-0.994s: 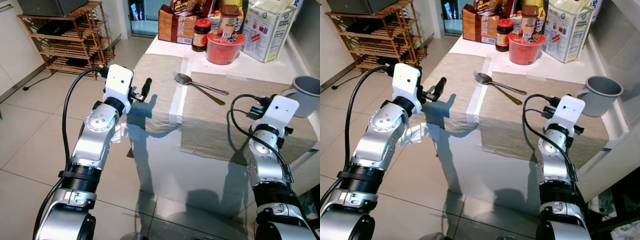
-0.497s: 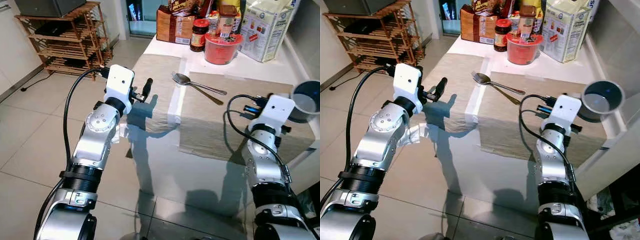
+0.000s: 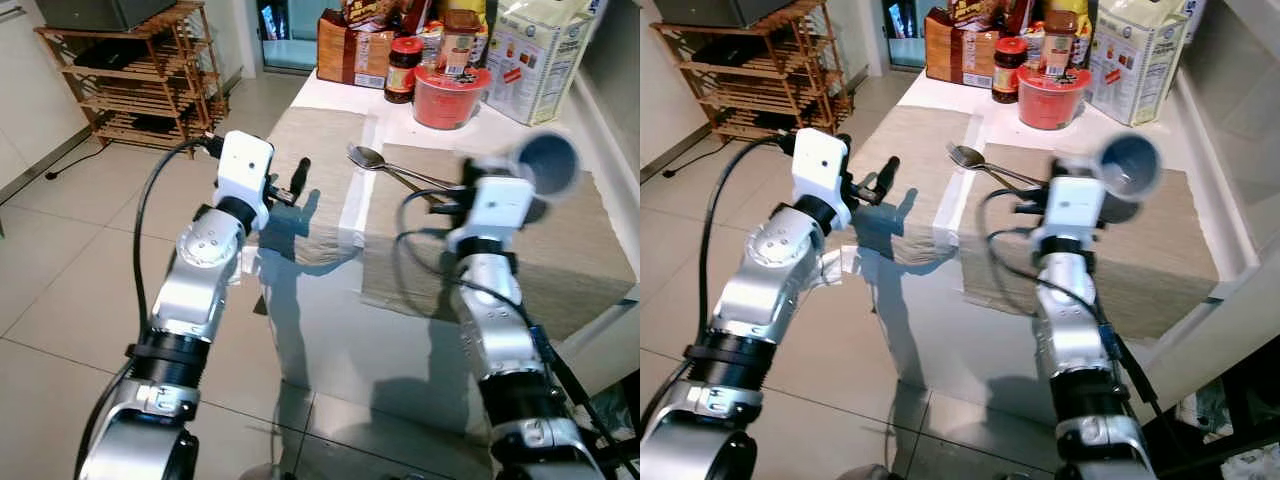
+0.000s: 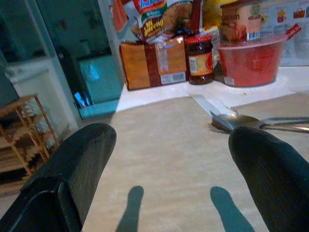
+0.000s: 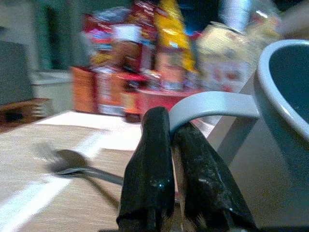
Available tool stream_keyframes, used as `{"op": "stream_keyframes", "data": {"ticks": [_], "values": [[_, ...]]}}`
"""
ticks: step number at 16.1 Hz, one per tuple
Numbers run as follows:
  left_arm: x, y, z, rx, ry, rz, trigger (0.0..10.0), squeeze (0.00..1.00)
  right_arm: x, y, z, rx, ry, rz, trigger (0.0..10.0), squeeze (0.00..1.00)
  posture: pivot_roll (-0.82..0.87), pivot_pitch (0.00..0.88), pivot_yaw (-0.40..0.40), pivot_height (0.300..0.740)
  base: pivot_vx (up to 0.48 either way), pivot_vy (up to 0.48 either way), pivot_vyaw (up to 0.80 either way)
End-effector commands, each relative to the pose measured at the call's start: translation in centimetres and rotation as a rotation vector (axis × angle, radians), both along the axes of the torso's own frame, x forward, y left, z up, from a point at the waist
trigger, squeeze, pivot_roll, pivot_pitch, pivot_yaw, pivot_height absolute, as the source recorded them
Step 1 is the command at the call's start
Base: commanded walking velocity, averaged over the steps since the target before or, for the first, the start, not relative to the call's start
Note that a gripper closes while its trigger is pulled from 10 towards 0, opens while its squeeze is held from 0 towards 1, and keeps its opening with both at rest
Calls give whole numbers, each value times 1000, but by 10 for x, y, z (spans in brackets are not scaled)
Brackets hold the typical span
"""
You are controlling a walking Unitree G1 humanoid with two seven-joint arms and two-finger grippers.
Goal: Setting the table
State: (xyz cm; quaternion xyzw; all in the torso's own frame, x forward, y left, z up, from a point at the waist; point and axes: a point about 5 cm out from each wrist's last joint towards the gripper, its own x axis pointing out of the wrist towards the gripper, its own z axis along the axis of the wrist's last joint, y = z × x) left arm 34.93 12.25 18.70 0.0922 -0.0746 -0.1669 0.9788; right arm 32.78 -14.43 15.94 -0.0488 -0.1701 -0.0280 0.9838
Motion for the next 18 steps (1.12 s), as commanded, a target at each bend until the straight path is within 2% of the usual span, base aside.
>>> {"op": "stream_keyframes", "data": {"ticks": [1, 3, 4, 8, 12, 15, 18], "values": [[-5, -4, -3, -17, 15, -7, 10000, 0, -9, 1, 9, -64, -63, 15, 0, 0, 79, 0, 25, 740, 0, 0, 0], [-7, -5, -6, -36, 34, -5, 10000, 0, -17, -2, 12, -103, -93, 4, 0, 0, 75, 0, 23, 740, 0, 0, 0], [-11, -9, -11, -66, 57, -11, 10000, 0, -27, -6, 15, -139, -114, -19, 0, 0, 66, 0, 20, 740, 0, 0, 0], [-19, -28, -12, -121, 56, -46, 10000, 0, -46, -17, 6, -135, -70, -83, 0, 0, 44, 0, 17, 740, 0, 0, 0], [-19, -31, -9, -142, 57, -55, 10000, 0, -51, -19, 5, -137, -48, -104, 0, 0, 37, 0, 18, 740, -67, 0, 0], [-17, -31, -8, -134, 52, -52, 10000, 0, -51, -18, 5, -142, -36, -104, 0, 0, 36, 0, 17, 740, -256, 0, 0], [-16, -30, -7, -126, 46, -58, 10000, 0, -51, -16, 4, -139, -27, -101, 0, 0, 38, 0, 18, 740, 0, 0, 0]]}}
